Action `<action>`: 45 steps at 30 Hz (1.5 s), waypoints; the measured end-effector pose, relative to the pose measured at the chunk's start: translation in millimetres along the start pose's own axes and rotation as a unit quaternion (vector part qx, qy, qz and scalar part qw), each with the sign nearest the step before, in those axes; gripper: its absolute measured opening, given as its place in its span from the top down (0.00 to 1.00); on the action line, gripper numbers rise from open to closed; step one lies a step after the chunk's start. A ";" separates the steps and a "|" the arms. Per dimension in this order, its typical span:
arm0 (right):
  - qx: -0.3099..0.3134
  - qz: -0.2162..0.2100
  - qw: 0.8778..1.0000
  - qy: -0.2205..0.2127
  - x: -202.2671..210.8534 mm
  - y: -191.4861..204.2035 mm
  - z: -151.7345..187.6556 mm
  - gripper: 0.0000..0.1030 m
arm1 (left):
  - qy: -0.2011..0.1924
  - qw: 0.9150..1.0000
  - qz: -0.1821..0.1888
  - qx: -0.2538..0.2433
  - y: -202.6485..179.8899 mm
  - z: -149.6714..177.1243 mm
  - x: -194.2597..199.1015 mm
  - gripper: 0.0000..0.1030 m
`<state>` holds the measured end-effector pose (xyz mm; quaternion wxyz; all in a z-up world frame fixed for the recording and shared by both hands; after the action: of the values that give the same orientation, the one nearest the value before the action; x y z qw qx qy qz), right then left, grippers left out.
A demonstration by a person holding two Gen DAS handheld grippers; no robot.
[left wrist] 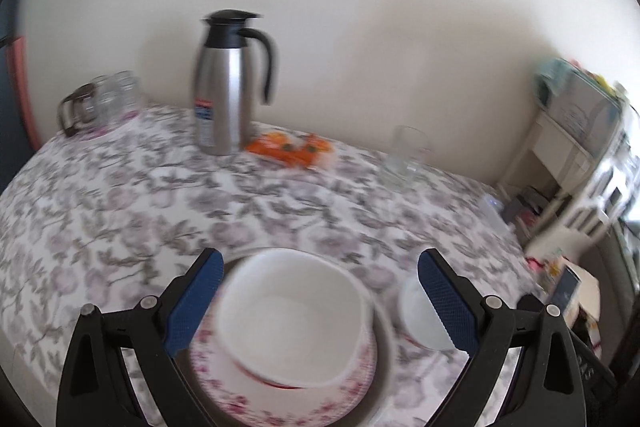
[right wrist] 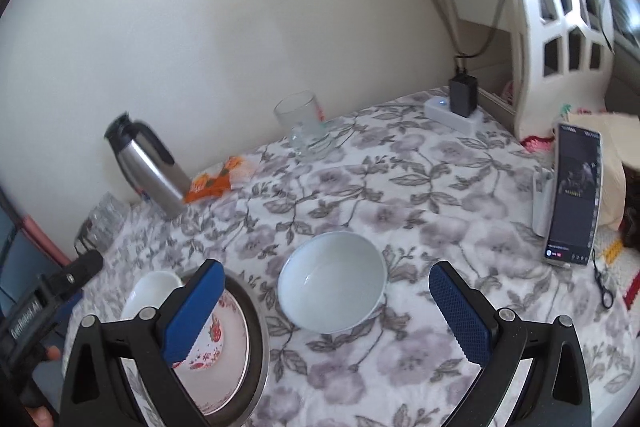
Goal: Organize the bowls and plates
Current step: 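Move both tools toward the pale blue bowl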
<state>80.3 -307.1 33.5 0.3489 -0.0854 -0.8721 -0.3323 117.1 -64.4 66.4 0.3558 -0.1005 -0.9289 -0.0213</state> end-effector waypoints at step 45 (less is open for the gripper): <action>-0.067 0.070 0.991 0.095 -83.1 -70.6 3.5 0.02 | 0.130 0.981 0.111 -0.091 -122.4 9.9 -125.2 0.06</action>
<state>113.2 -352.0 -60.4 0.4460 -0.1378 -0.8027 -0.3713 176.9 -204.6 -20.4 0.4626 -0.2317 -0.8521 -0.0791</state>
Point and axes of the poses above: each gripper's, at about its wrist camera, not at the fingertips, and x roughly against the way its jaws point, y to its left, z to its underside, the point moved 4 cm from there along -x, roughly the way its jaws point, and after that the axes turned 15 degrees about -x, right-handed, at the moved point
